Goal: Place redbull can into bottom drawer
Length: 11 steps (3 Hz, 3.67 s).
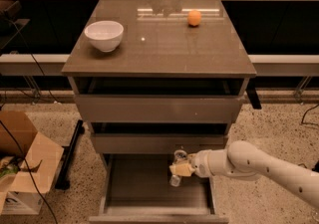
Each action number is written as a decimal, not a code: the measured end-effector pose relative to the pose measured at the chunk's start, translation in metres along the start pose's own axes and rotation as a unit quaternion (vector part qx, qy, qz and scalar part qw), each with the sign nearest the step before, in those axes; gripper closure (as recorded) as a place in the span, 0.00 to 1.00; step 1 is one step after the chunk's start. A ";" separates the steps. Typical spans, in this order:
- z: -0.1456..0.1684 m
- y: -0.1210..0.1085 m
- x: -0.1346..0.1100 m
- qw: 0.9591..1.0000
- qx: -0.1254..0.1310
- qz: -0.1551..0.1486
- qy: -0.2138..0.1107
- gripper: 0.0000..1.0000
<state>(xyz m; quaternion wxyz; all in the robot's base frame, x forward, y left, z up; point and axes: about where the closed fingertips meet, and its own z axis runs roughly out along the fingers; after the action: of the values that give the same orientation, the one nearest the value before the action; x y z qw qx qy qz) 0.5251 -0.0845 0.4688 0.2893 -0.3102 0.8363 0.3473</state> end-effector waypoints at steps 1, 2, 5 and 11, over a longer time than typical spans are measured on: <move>0.002 0.000 0.003 1.000 -0.002 0.002 0.001 1.00; 0.025 -0.003 0.014 1.000 -0.008 0.008 -0.010 1.00; 0.168 -0.050 0.110 0.997 0.037 0.058 -0.021 1.00; 0.201 -0.109 0.180 0.987 0.140 0.013 -0.078 0.28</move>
Offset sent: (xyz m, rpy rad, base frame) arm 0.0029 0.0308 -0.0671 0.0774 0.0013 -0.0273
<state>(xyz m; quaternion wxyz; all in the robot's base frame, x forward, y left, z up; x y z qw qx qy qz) 0.5423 -0.0503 0.1802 0.3893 -0.2277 0.8557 0.2537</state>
